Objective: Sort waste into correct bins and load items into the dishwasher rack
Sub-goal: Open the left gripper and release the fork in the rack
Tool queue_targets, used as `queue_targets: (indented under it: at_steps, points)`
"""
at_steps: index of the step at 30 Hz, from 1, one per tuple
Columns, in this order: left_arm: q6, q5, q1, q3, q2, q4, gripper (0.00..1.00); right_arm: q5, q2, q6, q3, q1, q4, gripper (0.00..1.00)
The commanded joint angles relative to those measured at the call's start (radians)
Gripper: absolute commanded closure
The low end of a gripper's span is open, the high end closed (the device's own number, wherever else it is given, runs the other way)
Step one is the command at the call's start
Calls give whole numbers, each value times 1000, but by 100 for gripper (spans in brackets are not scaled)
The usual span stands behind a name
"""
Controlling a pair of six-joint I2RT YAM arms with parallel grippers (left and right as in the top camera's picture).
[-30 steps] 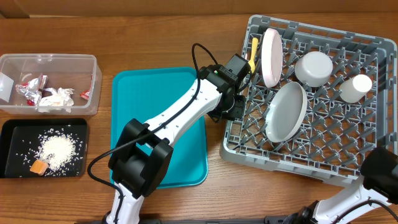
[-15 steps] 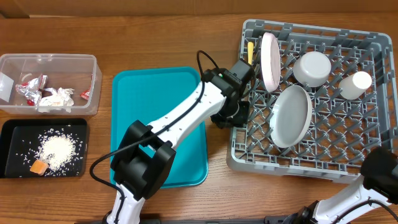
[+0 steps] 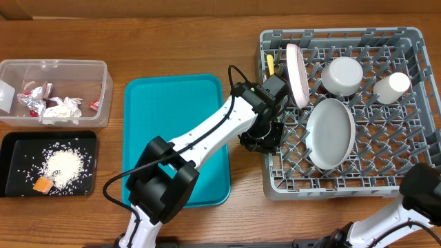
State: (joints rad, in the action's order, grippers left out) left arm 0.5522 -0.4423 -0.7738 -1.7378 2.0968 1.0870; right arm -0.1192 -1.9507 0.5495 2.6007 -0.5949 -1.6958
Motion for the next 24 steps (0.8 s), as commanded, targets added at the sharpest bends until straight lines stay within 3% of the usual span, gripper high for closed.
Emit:
queue_targets:
  at_steps: [1,5,17,24]
  points:
    - [-2,-86,-13,-5,9,-13,76,-8,7,5,2,-1,3,0]
    - [-6,-77,-8,-5,9,-5,62,-8,7,5,2,-1,3,0]
    - [2,31,28,-7,-29,50,64,-8,7,5,2,-1,3,0]
    - [2,157,35,-8,-204,90,62,-8,7,5,2,-1,3,0]
